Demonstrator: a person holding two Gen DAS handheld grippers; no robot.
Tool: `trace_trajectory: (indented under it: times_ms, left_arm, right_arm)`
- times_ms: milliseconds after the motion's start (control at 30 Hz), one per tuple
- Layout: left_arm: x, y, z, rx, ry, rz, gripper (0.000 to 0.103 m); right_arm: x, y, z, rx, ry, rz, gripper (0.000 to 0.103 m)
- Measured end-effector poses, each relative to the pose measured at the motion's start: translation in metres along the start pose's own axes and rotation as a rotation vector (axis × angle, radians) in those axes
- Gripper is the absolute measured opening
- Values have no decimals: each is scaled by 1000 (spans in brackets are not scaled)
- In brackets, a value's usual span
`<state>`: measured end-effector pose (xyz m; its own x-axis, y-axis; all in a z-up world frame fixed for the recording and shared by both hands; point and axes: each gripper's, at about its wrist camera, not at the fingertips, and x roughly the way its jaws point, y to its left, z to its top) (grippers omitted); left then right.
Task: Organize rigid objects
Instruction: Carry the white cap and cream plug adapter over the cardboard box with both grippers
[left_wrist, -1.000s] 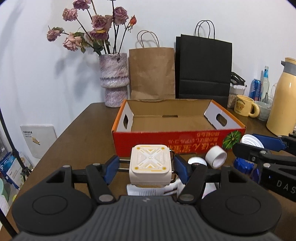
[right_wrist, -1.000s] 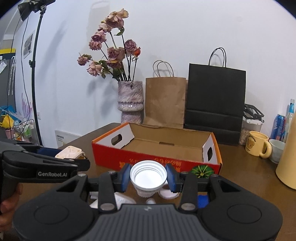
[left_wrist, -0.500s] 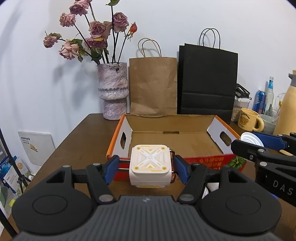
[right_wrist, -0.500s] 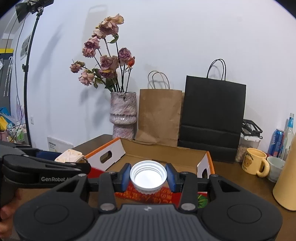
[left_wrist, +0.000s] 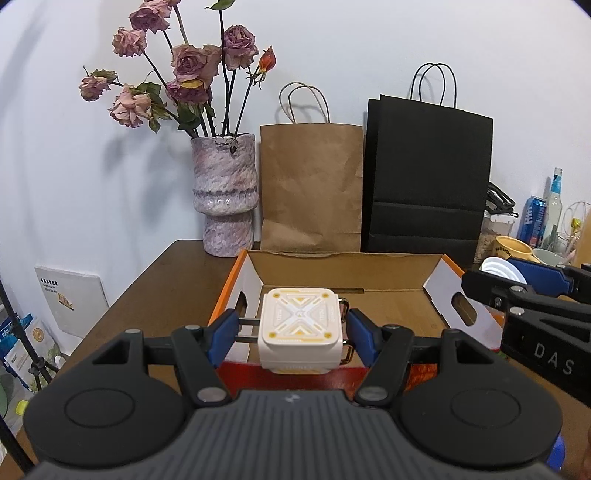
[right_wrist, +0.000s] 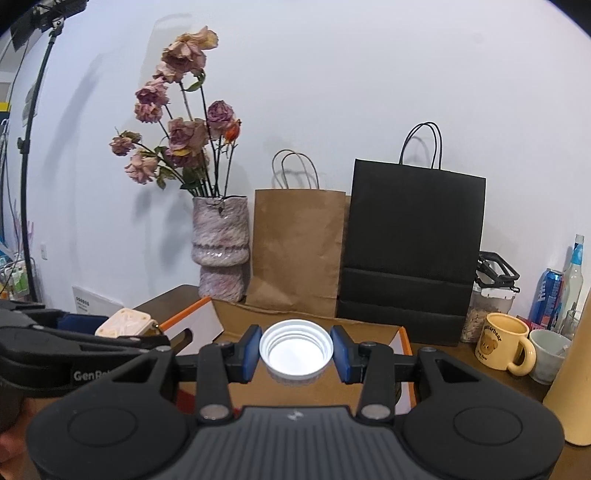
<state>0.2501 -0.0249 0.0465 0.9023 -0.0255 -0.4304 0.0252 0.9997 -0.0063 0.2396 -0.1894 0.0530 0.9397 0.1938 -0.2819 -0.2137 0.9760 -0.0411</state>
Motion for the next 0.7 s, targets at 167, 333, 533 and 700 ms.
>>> trace_trajectory:
  times_ms: [167,333,533,700]
  left_arm:
    - [17,-3,10,-13,0,7,66]
    - [35,-6,19,-26,-2,14,66]
    - [58,-7,27,-31,2,28,66]
    - [78,-6,32,-34,15,44,66]
  right_arm:
    - [20,-4,5,-3,17,-2,40]
    - [42,-8,7,0,35,0,40]
    - [72,-14,9,5,66,2,40]
    - [94,-17,6,7,101,12,40]
